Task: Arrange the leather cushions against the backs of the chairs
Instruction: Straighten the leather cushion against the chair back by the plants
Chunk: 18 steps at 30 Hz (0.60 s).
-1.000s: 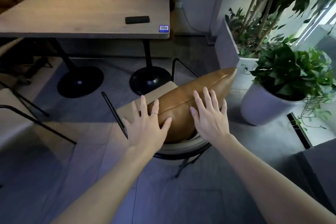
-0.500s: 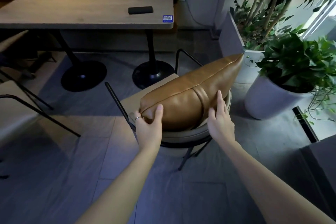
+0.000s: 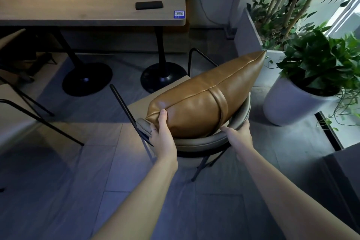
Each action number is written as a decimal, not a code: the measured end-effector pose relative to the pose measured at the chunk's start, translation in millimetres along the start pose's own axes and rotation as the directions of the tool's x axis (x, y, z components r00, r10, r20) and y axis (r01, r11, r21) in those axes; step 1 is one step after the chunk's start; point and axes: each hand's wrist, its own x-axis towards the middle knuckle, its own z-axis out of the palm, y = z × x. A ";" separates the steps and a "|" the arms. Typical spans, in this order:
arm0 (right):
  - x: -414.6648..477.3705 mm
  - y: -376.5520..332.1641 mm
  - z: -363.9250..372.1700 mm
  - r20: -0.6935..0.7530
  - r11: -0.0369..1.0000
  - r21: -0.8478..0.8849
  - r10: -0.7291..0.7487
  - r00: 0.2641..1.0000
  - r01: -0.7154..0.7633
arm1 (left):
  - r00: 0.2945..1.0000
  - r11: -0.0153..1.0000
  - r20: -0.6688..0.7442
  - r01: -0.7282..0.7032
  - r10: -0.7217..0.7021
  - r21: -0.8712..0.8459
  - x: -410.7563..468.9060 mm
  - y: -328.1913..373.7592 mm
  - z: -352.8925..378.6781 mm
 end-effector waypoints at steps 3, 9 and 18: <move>1.1 0.0 2.9 -0.031 1.000 -0.023 -0.014 0.999 0.013 | 1.000 1.000 -0.007 -0.012 0.012 0.005 6.0 -1.4 1.2; 2.7 -1.5 16.1 -0.047 0.996 -0.075 -0.052 0.998 0.048 | 0.999 0.999 -0.025 -0.034 0.035 0.009 19.2 6.2 -2.0; -7.2 -19.0 64.5 -0.039 0.994 -0.080 -0.073 0.997 0.070 | 0.995 0.996 0.037 -0.088 0.089 -0.017 63.4 45.8 -23.6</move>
